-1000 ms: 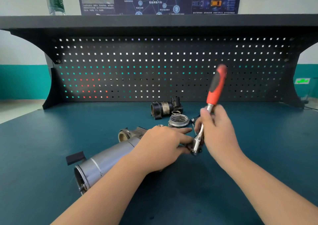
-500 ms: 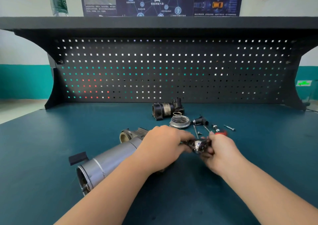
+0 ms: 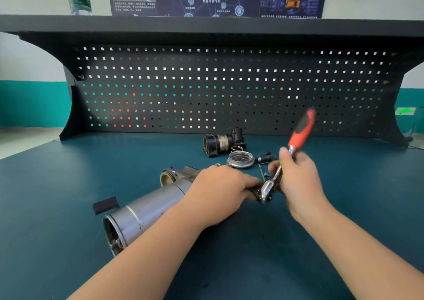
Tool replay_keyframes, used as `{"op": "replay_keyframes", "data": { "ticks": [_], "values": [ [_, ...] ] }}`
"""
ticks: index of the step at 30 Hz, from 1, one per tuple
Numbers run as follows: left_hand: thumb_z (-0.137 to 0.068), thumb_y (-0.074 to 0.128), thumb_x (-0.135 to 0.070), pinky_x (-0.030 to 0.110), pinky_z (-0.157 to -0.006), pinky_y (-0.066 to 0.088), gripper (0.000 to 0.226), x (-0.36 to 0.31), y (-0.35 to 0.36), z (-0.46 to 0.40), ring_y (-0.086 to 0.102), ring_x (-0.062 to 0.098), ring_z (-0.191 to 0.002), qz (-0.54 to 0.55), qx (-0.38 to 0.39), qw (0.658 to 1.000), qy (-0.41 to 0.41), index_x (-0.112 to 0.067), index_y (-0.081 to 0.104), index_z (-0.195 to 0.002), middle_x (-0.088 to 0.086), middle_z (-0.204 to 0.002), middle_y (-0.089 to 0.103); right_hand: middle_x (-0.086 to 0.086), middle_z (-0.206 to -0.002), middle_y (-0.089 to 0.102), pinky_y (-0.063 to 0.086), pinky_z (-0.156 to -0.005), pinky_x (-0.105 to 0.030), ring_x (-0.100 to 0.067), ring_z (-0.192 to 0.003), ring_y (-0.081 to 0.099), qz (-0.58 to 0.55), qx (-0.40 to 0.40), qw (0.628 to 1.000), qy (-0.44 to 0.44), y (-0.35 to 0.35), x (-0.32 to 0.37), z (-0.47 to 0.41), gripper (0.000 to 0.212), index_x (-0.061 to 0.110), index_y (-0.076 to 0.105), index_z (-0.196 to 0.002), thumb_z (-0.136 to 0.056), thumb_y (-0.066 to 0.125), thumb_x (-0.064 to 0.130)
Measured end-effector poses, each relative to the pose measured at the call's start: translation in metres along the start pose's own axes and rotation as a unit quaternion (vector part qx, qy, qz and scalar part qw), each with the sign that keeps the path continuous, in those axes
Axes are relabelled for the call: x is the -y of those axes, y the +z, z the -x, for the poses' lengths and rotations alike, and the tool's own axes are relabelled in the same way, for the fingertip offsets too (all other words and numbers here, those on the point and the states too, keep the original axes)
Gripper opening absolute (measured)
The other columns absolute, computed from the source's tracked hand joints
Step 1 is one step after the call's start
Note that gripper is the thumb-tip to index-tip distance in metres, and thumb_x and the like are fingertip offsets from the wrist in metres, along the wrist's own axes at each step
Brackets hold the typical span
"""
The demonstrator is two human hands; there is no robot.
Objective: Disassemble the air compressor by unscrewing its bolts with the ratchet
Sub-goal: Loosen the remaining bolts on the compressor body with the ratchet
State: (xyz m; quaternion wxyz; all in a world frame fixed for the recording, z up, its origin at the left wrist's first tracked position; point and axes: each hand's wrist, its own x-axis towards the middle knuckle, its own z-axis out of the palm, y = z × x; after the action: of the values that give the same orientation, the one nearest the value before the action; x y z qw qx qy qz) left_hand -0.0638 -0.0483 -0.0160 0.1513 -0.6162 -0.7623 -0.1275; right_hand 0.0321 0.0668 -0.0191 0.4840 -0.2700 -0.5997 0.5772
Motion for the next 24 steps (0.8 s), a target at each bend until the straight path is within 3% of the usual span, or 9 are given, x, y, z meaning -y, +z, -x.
{"op": "replay_keyframes", "data": {
  "ticks": [2,4,8,11,14,17,20,22,24],
  "values": [
    [-0.091,0.047,-0.047,0.036,-0.083,0.048,0.027,0.001,0.000,0.000,0.058,0.019,-0.104,0.013,-0.003,1.000,-0.012,-0.047,0.053,-0.117,-0.012,-0.111,0.066,-0.002,-0.061,0.053,0.024,-0.031,-0.010,-0.005,-0.024,0.032,-0.139,-0.018,0.973,0.184,-0.001,-0.006,-0.005,0.022,0.013,0.043,-0.080,-0.102,0.042,0.019],
    [-0.090,0.049,-0.046,0.036,-0.085,0.048,0.029,0.002,0.000,0.000,0.057,0.017,-0.108,0.018,-0.001,1.000,-0.010,-0.047,0.052,-0.119,-0.015,-0.116,0.064,-0.001,-0.061,0.051,0.022,-0.031,-0.009,-0.003,-0.022,0.029,-0.158,-0.015,0.965,0.210,0.001,-0.008,-0.005,0.023,0.013,0.044,-0.080,-0.102,0.042,0.019],
    [-0.091,0.048,-0.044,0.033,-0.086,0.045,0.025,0.003,0.000,0.001,0.057,0.014,-0.105,0.005,0.003,1.000,0.020,-0.044,0.054,-0.116,-0.021,-0.120,0.060,0.007,-0.053,0.053,0.037,-0.043,-0.022,-0.008,-0.044,0.043,0.020,0.080,0.989,-0.124,0.000,0.005,0.006,0.018,0.021,0.043,-0.082,-0.100,0.043,0.023],
    [-0.091,0.049,-0.039,0.032,-0.071,0.043,0.014,0.002,0.001,0.001,0.060,0.025,-0.090,-0.006,-0.005,1.000,0.009,-0.033,0.059,-0.097,-0.005,-0.098,0.068,0.017,-0.062,0.056,0.043,-0.055,-0.022,-0.004,-0.054,0.049,0.188,0.191,0.882,-0.389,-0.005,0.007,0.019,0.007,0.029,0.041,-0.090,-0.093,0.044,0.035],
    [-0.091,0.048,-0.034,0.028,-0.064,0.031,0.013,0.001,0.001,0.001,0.059,0.029,-0.083,-0.039,-0.009,0.999,0.004,-0.026,0.058,-0.087,0.003,-0.088,0.065,0.016,-0.067,0.058,0.047,-0.056,-0.035,-0.015,-0.058,0.054,0.253,0.187,0.833,-0.456,-0.002,0.001,0.025,0.010,0.032,0.043,-0.098,-0.091,0.041,0.040],
    [-0.090,0.050,-0.040,0.028,-0.066,0.029,0.019,0.000,-0.001,0.002,0.058,0.021,-0.089,-0.017,-0.007,1.000,0.009,-0.039,0.060,-0.106,-0.005,-0.094,0.066,0.012,-0.057,0.053,0.043,-0.055,-0.027,-0.008,-0.053,0.050,0.140,0.121,0.920,-0.346,0.000,-0.002,0.018,0.012,0.026,0.042,-0.086,-0.096,0.045,0.032],
    [-0.090,0.050,-0.045,0.027,-0.067,0.035,0.024,-0.001,-0.001,0.002,0.058,0.017,-0.092,-0.003,-0.015,1.000,0.004,-0.045,0.055,-0.113,-0.009,-0.097,0.067,0.006,-0.055,0.054,0.038,-0.046,-0.024,-0.007,-0.044,0.045,0.062,0.004,0.994,-0.090,-0.001,-0.005,0.002,0.020,0.020,0.043,-0.082,-0.100,0.042,0.025],
    [-0.089,0.049,-0.048,0.030,-0.074,0.044,0.025,-0.001,0.001,0.001,0.058,0.018,-0.095,0.008,-0.021,1.000,-0.007,-0.046,0.055,-0.114,-0.010,-0.101,0.068,-0.001,-0.060,0.049,0.030,-0.034,-0.016,-0.006,-0.031,0.039,-0.099,-0.026,0.984,0.143,0.000,-0.010,-0.002,0.025,0.015,0.044,-0.078,-0.102,0.041,0.022],
    [-0.089,0.050,-0.050,0.034,-0.078,0.048,0.025,0.000,0.002,0.001,0.059,0.019,-0.096,0.016,-0.025,0.999,-0.017,-0.045,0.056,-0.113,-0.010,-0.101,0.068,-0.003,-0.060,0.041,0.020,-0.028,-0.008,-0.005,-0.019,0.029,-0.203,-0.023,0.944,0.260,0.002,-0.011,-0.001,0.033,0.010,0.042,-0.071,-0.102,0.039,0.020]
  ]
}}
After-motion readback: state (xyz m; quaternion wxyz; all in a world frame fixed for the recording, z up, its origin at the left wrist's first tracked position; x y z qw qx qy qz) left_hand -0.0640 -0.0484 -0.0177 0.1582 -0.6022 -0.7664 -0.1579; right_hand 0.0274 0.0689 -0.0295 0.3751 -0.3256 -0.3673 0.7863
